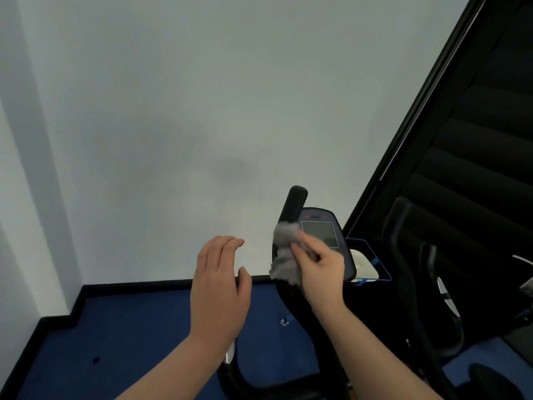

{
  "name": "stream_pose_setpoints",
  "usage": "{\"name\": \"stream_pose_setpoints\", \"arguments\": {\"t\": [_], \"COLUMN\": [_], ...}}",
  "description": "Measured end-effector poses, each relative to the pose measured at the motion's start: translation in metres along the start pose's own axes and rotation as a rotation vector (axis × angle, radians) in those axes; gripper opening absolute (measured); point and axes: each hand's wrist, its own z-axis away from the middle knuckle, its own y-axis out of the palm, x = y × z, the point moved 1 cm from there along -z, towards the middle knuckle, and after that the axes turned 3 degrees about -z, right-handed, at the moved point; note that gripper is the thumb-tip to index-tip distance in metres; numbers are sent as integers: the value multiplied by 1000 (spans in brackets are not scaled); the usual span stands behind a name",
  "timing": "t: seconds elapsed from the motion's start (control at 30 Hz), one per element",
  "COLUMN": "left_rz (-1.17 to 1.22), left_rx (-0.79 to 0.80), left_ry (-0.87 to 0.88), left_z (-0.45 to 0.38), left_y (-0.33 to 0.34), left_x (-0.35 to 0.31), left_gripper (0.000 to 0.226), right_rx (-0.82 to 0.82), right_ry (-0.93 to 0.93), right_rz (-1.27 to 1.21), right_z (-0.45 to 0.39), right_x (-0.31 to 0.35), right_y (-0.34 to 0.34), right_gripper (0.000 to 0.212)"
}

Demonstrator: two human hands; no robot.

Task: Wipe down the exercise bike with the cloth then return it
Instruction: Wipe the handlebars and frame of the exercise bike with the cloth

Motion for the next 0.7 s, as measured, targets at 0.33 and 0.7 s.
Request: {"name": "stream_pose_setpoints", "arguments": {"t": [0.33,0.7], "left_rz": [-15,-43], "left_rx": [12,19], "left_ry": [26,27], "left_z": [1,0], "left_y": [-2,-3], "left_x": [-1,1], "left_gripper": [47,44], "right_rx": [-54,370], "right_ry": [-791,-381], "right_rz": [944,838], "right_z": [-36,-14], "right_x": [73,28], "right_y": [27,-9], "right_gripper": [12,16]}}
